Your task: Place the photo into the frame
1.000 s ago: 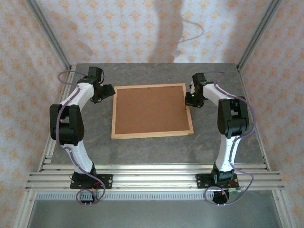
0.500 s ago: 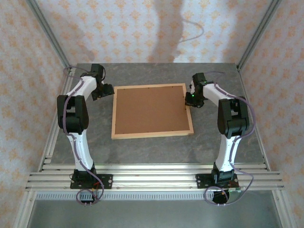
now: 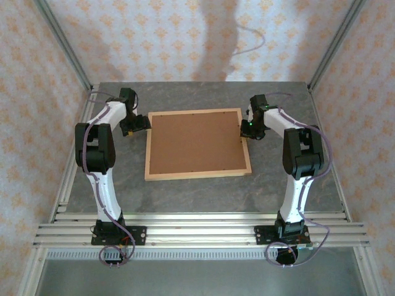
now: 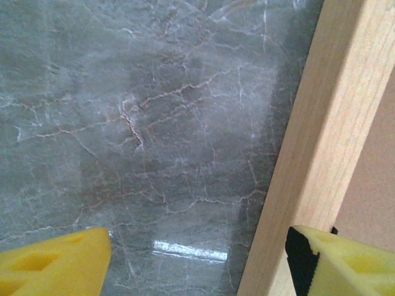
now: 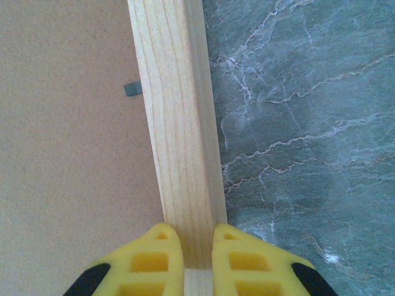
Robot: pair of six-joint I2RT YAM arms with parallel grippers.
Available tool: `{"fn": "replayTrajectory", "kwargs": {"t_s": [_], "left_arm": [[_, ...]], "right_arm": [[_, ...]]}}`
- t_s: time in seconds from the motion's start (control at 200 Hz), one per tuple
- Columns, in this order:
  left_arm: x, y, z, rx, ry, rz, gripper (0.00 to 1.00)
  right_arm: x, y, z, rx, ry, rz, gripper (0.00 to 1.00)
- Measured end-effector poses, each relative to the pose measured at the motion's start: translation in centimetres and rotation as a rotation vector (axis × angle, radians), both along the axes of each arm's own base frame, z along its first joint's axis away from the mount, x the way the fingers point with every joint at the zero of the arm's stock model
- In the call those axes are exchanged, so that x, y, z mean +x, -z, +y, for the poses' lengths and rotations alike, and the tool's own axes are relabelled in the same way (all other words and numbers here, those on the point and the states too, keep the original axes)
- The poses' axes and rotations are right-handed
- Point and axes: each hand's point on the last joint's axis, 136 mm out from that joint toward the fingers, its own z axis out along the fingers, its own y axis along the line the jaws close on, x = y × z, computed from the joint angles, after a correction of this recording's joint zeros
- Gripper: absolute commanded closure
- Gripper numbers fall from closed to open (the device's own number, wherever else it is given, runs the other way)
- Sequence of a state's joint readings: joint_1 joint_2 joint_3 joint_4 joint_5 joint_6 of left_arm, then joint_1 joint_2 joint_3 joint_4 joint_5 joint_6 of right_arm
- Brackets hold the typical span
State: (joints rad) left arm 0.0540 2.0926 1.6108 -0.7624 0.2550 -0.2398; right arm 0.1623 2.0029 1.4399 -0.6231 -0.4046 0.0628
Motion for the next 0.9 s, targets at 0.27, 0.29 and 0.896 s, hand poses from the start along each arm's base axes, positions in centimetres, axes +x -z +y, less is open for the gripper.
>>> {"fn": "replayTrajectory", "kwargs": {"t_s": [0.27, 0.29, 0.896], "left_arm": [[-0.1, 0.1, -0.7, -0.002, 0.022, 0.01, 0.23], [-0.1, 0.1, -0.8, -0.002, 0.024, 0.011, 0.23], [0.6, 0.3, -1.7, 0.004, 0.089, 0.028, 0.23]], "right_arm": [[0.0, 0.0, 0.0, 0.001, 0.0, 0.001, 0.88], [0.0, 0.0, 0.0, 0.001, 0.0, 0.001, 0.88], [0.0, 0.1, 0.0, 0.008, -0.001, 0.004, 0.89]]}}
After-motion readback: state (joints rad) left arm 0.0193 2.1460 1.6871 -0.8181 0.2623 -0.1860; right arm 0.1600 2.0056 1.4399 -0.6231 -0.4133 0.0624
